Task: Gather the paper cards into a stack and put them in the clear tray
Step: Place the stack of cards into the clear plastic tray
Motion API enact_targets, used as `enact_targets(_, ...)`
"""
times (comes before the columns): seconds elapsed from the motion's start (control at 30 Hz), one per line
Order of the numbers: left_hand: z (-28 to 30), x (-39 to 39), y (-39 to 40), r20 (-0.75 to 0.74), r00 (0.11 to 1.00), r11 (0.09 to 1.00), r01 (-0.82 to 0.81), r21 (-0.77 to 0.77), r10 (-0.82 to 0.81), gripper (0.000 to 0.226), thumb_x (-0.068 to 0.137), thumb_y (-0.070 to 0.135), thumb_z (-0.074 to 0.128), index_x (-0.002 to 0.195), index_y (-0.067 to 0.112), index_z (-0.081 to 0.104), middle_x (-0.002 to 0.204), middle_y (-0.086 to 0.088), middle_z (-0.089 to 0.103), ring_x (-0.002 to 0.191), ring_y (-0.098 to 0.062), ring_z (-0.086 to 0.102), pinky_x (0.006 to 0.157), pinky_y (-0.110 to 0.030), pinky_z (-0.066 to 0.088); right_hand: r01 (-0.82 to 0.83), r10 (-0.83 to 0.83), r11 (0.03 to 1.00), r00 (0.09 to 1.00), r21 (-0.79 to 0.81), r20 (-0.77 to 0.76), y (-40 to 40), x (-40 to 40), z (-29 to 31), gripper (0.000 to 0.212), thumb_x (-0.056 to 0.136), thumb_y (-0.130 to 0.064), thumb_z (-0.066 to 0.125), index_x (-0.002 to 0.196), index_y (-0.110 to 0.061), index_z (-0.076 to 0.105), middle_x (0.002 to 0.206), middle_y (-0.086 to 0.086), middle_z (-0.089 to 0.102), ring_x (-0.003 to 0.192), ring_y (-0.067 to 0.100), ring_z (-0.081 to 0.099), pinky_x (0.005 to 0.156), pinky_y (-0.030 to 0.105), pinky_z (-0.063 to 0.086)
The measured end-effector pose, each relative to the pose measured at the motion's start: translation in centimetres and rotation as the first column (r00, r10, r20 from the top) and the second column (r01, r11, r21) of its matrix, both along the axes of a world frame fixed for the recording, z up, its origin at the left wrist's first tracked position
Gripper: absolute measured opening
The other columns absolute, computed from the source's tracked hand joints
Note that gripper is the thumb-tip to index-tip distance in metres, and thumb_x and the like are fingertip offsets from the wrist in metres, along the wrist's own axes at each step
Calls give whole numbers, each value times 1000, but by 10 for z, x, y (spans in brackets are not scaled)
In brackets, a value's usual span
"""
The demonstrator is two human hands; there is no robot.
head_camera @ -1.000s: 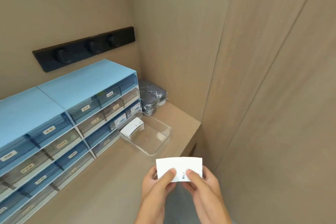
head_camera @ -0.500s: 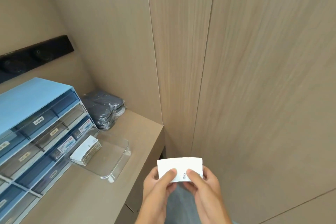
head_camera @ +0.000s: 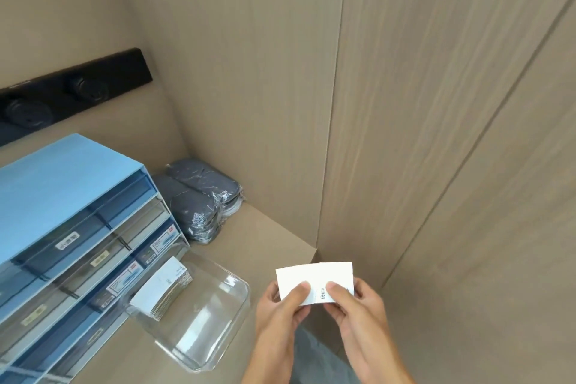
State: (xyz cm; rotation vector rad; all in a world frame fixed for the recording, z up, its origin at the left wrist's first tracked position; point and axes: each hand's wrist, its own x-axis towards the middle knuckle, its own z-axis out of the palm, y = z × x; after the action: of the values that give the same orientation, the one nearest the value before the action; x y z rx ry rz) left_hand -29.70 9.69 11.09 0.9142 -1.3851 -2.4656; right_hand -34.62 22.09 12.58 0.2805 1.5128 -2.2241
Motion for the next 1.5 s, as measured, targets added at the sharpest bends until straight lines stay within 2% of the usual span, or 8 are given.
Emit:
enact_targets(0.17, -6, -3, -59, 0, 983, 982, -181, 50, 182, 23, 88, -4, 67, 111, -3, 67, 100, -22, 78, 82, -26, 77, 63, -25, 61, -162, 162, 987, 987, -10, 17, -72, -21, 3, 25, 88, 7, 62, 113, 5, 61, 101, 22, 76, 93, 30, 74, 85, 39, 54)
enact_targets(0.33, -17, 9, -102, 62, 901, 900, -432, 53, 428, 28, 80, 5, 76, 106, 0, 68, 85, -8, 79, 73, -16, 75, 62, -23, 56, -360, 358, 933, 930, -1, 87, -139, -32, -5, 23, 89, 10, 58, 112, 7, 62, 105, 28, 73, 92, 32, 70, 86, 41, 55)
enact_targets(0.6, -40, 32, -138, 221, 640, 631, -767, 120, 736, 32, 81, 9, 76, 112, 4, 70, 102, -16, 79, 84, -22, 70, 75, -29, 50, -579, 590, 803, 737, -144, 329, -217, -19, -46, 18, 90, 2, 61, 107, 0, 64, 86, 12, 78, 88, 26, 70, 84, 34, 49)
enact_targets(0.77, -45, 27, -142, 247, 472, 443, -881, 166, 846, 24, 88, 3, 68, 111, 0, 68, 88, -13, 80, 65, -14, 74, 58, -23, 55, -654, 657, 737, 633, -170, 410, -237, -17, -63, 17, 92, -1, 60, 108, -4, 66, 95, 12, 76, 95, 26, 68, 92, 36, 46)
enact_targets(1.1, -59, 3, -135, 333, 300, 238, -948, 213, 894, 36, 88, 0, 70, 116, -19, 58, 72, -25, 72, 53, -28, 71, 49, -30, 58, -692, 602, 714, 530, -106, 597, -250, -13, -85, 4, 88, -3, 67, 91, -3, 64, 91, 21, 68, 84, 29, 65, 102, 42, 47)
enact_targets(1.27, -67, -6, -133, 441, 236, 120, -954, 275, 866, 35, 87, 5, 73, 109, -20, 63, 75, -24, 67, 48, -25, 66, 45, -26, 57, -706, 549, 708, 567, 19, 614, -255, -16, -96, 10, 86, -5, 71, 84, -3, 61, 82, 18, 64, 76, 27, 64, 83, 38, 53)
enact_targets(1.37, -72, -8, -131, 520, 211, 69, -958, 279, 828, 16, 86, 8, 74, 86, -4, 63, 61, -13, 55, 37, -16, 54, 39, -21, 49, -718, 519, 694, 557, 61, 648, -254, -17, -101, 14, 86, -4, 70, 79, -5, 58, 77, 17, 60, 68, 26, 60, 65, 33, 49)
enact_targets(1.5, -78, -8, -136, 567, 200, 59, -965, 257, 799, 28, 86, 8, 75, 68, 4, 55, 51, -7, 51, 30, -13, 48, 33, -17, 43, -718, 482, 690, 552, 92, 681, -256, -17, -106, 13, 86, -5, 70, 79, -2, 59, 75, 16, 60, 64, 24, 57, 58, 32, 46)
